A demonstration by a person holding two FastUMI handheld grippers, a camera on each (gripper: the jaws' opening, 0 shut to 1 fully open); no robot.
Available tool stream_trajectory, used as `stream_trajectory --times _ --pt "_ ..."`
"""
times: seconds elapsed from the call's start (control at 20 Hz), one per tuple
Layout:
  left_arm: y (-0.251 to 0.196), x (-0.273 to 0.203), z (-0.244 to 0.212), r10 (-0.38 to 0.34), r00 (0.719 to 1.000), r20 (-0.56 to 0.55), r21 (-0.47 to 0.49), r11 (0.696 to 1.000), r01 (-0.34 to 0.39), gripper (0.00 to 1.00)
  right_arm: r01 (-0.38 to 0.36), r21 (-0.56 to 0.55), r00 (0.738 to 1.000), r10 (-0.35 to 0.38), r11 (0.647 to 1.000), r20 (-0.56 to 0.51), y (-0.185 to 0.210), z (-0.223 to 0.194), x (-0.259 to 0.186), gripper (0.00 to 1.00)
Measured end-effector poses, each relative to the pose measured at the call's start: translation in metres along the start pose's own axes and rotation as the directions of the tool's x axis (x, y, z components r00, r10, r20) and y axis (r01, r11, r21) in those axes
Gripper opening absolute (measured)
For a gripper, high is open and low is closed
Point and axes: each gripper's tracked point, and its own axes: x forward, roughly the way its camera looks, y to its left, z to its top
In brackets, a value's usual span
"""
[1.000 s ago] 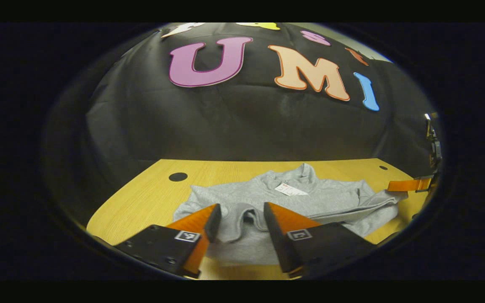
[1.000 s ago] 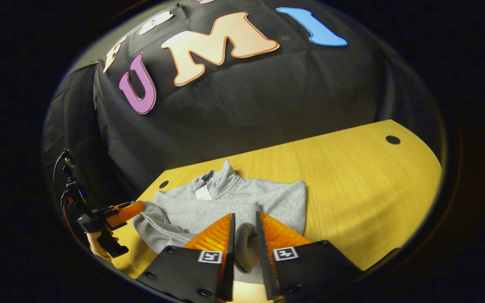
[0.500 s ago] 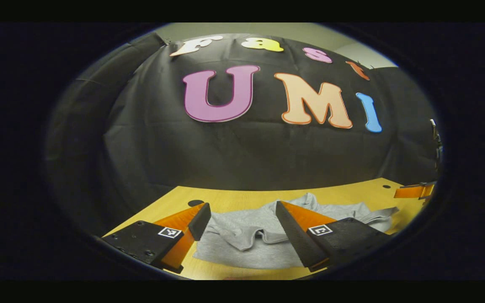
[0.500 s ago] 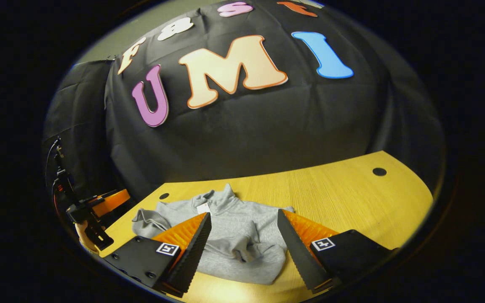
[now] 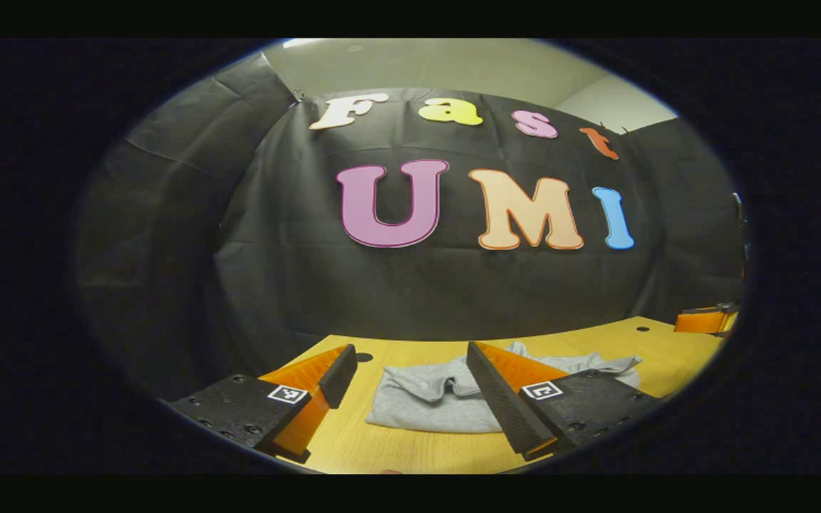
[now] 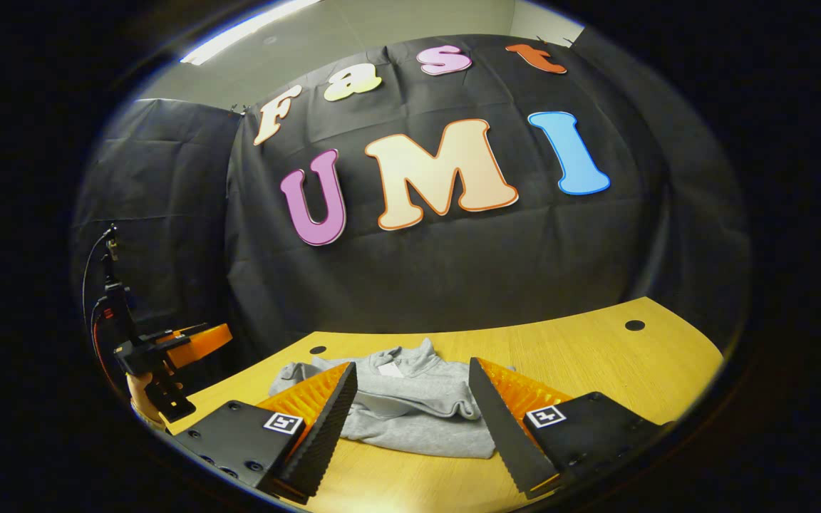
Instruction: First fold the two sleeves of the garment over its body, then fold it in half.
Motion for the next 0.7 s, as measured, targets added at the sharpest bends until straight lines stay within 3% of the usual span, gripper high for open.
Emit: stream_trajectory --times 0.2,0.25,0.4,0.55,0.65,0.7 --pt "-0.005 -0.035 -0.009 -0.005 1.000 0.018 0.000 1.000 0.005 0.97 0.001 -0.009 1.000 -0.001 1.000 0.024 0.006 -0.017 -0.033 0.97" --pt "-0.006 -0.043 -0.011 -0.008 1.000 0.024 -0.001 1.000 0.008 0.97 0.001 -0.007 1.000 0.000 1.000 0.026 0.007 -0.023 -0.040 0.93" --pt "-0.009 -0.063 -0.028 -0.010 0.999 0.040 0.012 1.000 0.010 0.97 -0.001 -0.011 1.000 0.001 1.000 0.030 0.010 -0.040 -0.055 0.97" --pt "-0.016 -0.069 -0.036 -0.018 0.999 0.051 0.012 1.000 0.018 0.93 0.002 -0.031 1.000 -0.001 1.000 0.029 0.013 -0.054 -0.063 0.97" --pt "-0.024 -0.069 -0.047 -0.037 0.999 0.030 -0.014 0.999 0.037 0.97 0.001 -0.023 0.999 0.000 1.000 0.033 0.015 -0.057 -0.062 0.97" --pt "-0.025 -0.069 -0.053 -0.041 0.999 0.019 -0.022 0.999 0.042 0.93 -0.005 -0.020 1.000 0.005 1.000 0.027 0.015 -0.058 -0.060 0.97"
